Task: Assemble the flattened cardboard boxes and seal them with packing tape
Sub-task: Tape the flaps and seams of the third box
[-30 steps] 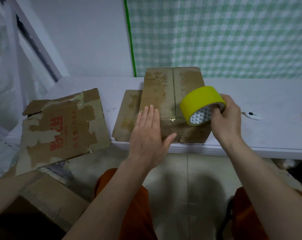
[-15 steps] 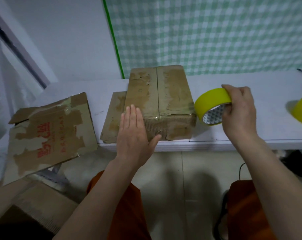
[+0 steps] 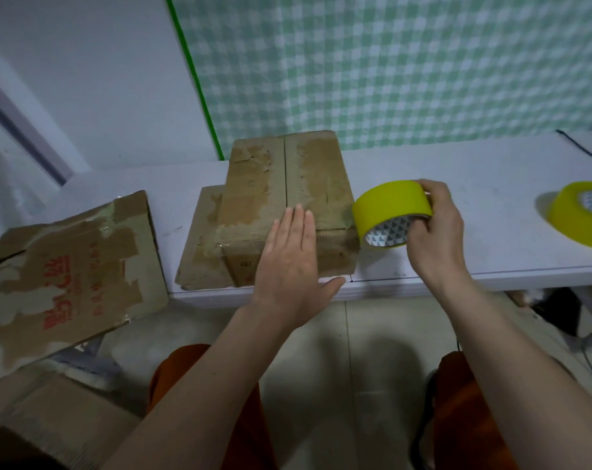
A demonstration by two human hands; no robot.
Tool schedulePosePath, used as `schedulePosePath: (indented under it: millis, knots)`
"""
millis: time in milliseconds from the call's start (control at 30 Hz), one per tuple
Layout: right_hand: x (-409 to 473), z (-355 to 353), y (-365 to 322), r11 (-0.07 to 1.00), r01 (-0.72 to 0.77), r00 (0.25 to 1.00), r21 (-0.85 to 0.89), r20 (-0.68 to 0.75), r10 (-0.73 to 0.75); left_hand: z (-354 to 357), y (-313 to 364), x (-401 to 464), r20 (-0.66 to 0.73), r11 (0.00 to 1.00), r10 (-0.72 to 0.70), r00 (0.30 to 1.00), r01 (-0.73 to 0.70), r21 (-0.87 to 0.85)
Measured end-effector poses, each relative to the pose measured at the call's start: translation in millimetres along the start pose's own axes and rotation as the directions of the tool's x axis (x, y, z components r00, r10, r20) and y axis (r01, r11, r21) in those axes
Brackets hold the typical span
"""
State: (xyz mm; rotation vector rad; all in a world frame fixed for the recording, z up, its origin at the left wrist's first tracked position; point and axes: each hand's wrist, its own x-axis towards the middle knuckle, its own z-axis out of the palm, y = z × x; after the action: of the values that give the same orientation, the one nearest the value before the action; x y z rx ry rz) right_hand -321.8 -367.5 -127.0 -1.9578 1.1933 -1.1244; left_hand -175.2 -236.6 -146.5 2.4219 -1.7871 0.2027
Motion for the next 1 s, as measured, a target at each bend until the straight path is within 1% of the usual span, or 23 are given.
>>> schedulePosePath:
  millis: [67, 100, 167, 200, 233, 300, 367, 467, 533, 633, 700, 733, 767, 800, 867, 900, 1000]
  knots:
    - [2.4, -3.5, -6.4, 0.998, 0.041, 0.999, -0.039, 0.031, -0.040, 0.3, 0.6, -0.2, -0.020, 1.000, -0.006, 1.000, 0.005, -0.006]
    - [4.9, -7.3, -8.8, 0.993, 0.084, 0.996, -0.088, 0.037, -0.081, 1.5, 1.0, -0.7, -0.023, 1.000, -0.005, 1.000, 0.005, -0.009]
    - [11.1, -14.4, -8.0, 0.958, 0.177, 0.984, -0.225, 0.046, -0.171, 2.4, 1.1, -1.3, -0.028, 1.000, -0.003, 1.000, 0.003, -0.004]
    - [14.5, -15.8, -3.5, 0.936, 0.196, 0.981, -0.291, 0.051, -0.189, 3.0, 0.5, -0.7, -0.035, 1.000, -0.003, 0.999, 0.003, -0.001]
    - [17.6, -15.3, 3.5, 0.917, 0.188, 0.982, -0.351, 0.061, -0.178, 3.7, 0.0, -0.1, -0.047, 1.000, -0.003, 0.999, 0.003, -0.001]
    - [21.4, -10.6, 20.4, 0.890, 0.134, 0.989, -0.436, 0.110, -0.095, 4.6, 0.2, 0.2, -0.056, 1.000, -0.002, 0.998, 0.003, 0.003]
    - [20.3, -7.1, 33.7, 0.899, 0.085, 0.990, -0.429, 0.139, -0.027, 4.8, 1.4, 0.1, -0.051, 1.000, -0.008, 0.999, 0.010, 0.021]
    - [22.0, -6.3, 37.8, 0.904, 0.101, 0.989, -0.416, 0.139, -0.047, 4.2, 2.5, 0.2, -0.028, 0.995, -0.050, 0.998, 0.053, 0.083]
    - [24.5, -10.1, 39.2, 0.909, 0.124, 0.982, -0.398, 0.180, -0.055, 4.8, 2.2, -0.8, -0.008, 0.991, -0.067, 0.998, 0.068, 0.117]
    - [21.4, -17.3, 48.2, 0.961, 0.127, 0.962, -0.246, 0.267, -0.059, 6.5, 3.2, -2.8, 0.002, 0.987, -0.054, 0.999, 0.053, 0.148]
    - [16.1, -20.0, 54.3, 0.986, 0.082, 0.946, -0.146, 0.322, -0.031, 6.6, 4.3, -2.9, 0.003, 0.986, -0.050, 0.999, 0.049, 0.159]
    - [12.8, -20.8, 56.9, 0.991, 0.054, 0.938, -0.123, 0.346, -0.008, 6.3, 4.5, -2.8, 0.000, 0.986, -0.053, 0.999, 0.052, 0.155]
    - [10.6, -21.7, 59.9, 0.988, 0.048, 0.931, -0.147, 0.366, 0.009, 6.7, 4.8, -2.8, -0.005, 0.987, -0.057, 0.998, 0.058, 0.150]
    - [9.7, -23.0, 62.4, 0.975, 0.058, 0.925, -0.215, 0.378, 0.028, 6.9, 4.8, -2.8, -0.008, 0.987, -0.061, 0.998, 0.062, 0.148]
    - [8.5, -27.3, 68.1, 0.901, 0.108, 0.920, -0.421, 0.386, 0.070, 6.1, 5.3, -3.0, -0.001, 0.988, -0.064, 0.998, 0.064, 0.143]
    - [7.5, -29.9, 70.0, 0.880, 0.115, 0.922, -0.461, 0.380, 0.079, 6.5, 5.1, -2.8, -0.001, 0.988, -0.067, 0.998, 0.067, 0.136]
    - [10.1, -34.0, 76.1, 0.901, 0.089, 0.930, -0.426, 0.359, 0.077, 4.9, 4.8, -0.8, 0.002, 0.989, -0.083, 0.997, 0.083, 0.123]
